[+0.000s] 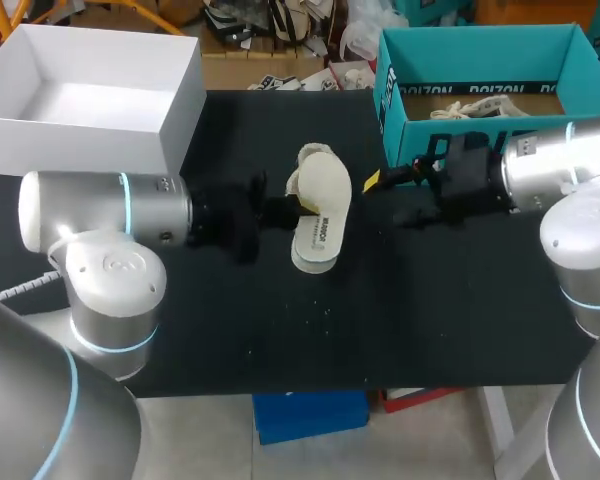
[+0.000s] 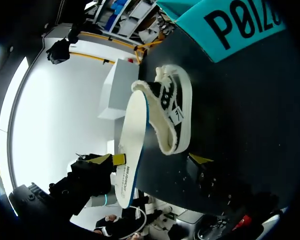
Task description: Take the shoe out of the shoebox, open the shoe tongue, remove and reinsert the insole, then place the shoe into the shoebox
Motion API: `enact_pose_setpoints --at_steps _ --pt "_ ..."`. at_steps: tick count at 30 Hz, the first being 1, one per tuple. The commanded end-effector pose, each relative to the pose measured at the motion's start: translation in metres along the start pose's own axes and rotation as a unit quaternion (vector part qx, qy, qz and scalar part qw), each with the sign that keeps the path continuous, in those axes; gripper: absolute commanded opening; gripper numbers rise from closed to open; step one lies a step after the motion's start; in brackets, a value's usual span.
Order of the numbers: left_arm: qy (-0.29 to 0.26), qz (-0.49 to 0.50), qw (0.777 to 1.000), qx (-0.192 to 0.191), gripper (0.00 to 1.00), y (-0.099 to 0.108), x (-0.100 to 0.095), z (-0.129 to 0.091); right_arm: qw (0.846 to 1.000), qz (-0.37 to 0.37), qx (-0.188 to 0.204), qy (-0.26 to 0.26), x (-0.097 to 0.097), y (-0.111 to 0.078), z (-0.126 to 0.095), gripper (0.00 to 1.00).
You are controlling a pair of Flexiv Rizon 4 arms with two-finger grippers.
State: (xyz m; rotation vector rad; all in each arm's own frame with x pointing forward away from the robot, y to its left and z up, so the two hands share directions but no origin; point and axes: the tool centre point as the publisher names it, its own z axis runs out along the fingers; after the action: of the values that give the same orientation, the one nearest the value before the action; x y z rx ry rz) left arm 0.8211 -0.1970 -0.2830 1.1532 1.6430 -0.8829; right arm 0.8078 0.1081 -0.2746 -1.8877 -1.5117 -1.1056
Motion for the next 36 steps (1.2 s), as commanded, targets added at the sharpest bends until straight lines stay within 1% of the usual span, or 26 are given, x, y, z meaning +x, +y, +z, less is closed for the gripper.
enact_pose_setpoints --at_steps 1,4,7,10,12,13,15,16,20,24,29,31,33,36 --pt "0.055 -0.006 0.998 -0.002 0.0 -0.001 0.005 -0.006 0.999 0.004 -0.021 -0.024 -0.006 -0.012 -0.03 1.0" --pt "0.062 -0.012 0.998 -0.001 0.0 -0.002 0.012 -0.008 0.999 0.002 -0.032 -0.026 -0.01 -0.014 -0.043 1.0" --pt "0.065 -0.017 0.998 0.005 0.0 -0.003 0.017 -0.009 0.998 -0.027 -0.045 -0.02 -0.009 -0.016 -0.055 1.0" --pt "0.067 -0.016 0.998 0.012 0.0 -0.006 0.02 -0.009 0.997 -0.06 -0.047 -0.013 -0.008 -0.018 -0.067 1.0" --pt "0.068 -0.019 0.997 0.016 0.0 -0.007 0.022 -0.008 0.995 -0.095 -0.033 -0.003 -0.006 -0.02 -0.073 1.0" --pt "0.07 -0.02 0.997 0.018 0.0 -0.007 0.023 -0.008 0.993 -0.115 -0.024 -0.01 -0.005 -0.02 -0.076 1.0" --pt "0.07 -0.022 0.997 0.024 0.0 -0.008 0.025 -0.007 0.983 -0.179 0.014 -0.023 -0.001 -0.023 -0.081 1.0" --pt "0.07 -0.022 0.997 0.025 0.0 -0.009 0.025 -0.007 0.976 -0.211 0.043 -0.043 0.001 -0.024 -0.082 1.0" --pt "0.074 -0.031 0.996 0.031 0.0 -0.01 0.027 -0.006 0.976 -0.211 0.043 -0.043 0.001 -0.024 -0.082 1.0" --pt "0.089 -0.043 0.995 0.034 0.0 -0.011 0.028 -0.003 0.976 -0.211 0.043 -0.043 0.001 -0.024 -0.082 1.0" --pt "0.09 -0.043 0.994 0.039 0.0 -0.012 0.028 -0.001 0.976 -0.211 0.043 -0.043 0.001 -0.024 -0.082 1.0" --pt "0.081 -0.04 0.995 0.046 0.0 -0.012 0.028 0.0 0.963 -0.256 0.04 -0.072 0.003 -0.024 -0.083 1.0" --pt "0.079 -0.039 0.995 0.049 0.0 -0.012 0.028 0.0 0.948 -0.301 0.029 -0.104 0.003 -0.026 -0.083 1.0" --pt "0.077 -0.039 0.995 0.056 0.0 -0.012 0.031 0.003 0.929 -0.346 0.005 -0.135 -0.001 -0.031 -0.084 1.0"
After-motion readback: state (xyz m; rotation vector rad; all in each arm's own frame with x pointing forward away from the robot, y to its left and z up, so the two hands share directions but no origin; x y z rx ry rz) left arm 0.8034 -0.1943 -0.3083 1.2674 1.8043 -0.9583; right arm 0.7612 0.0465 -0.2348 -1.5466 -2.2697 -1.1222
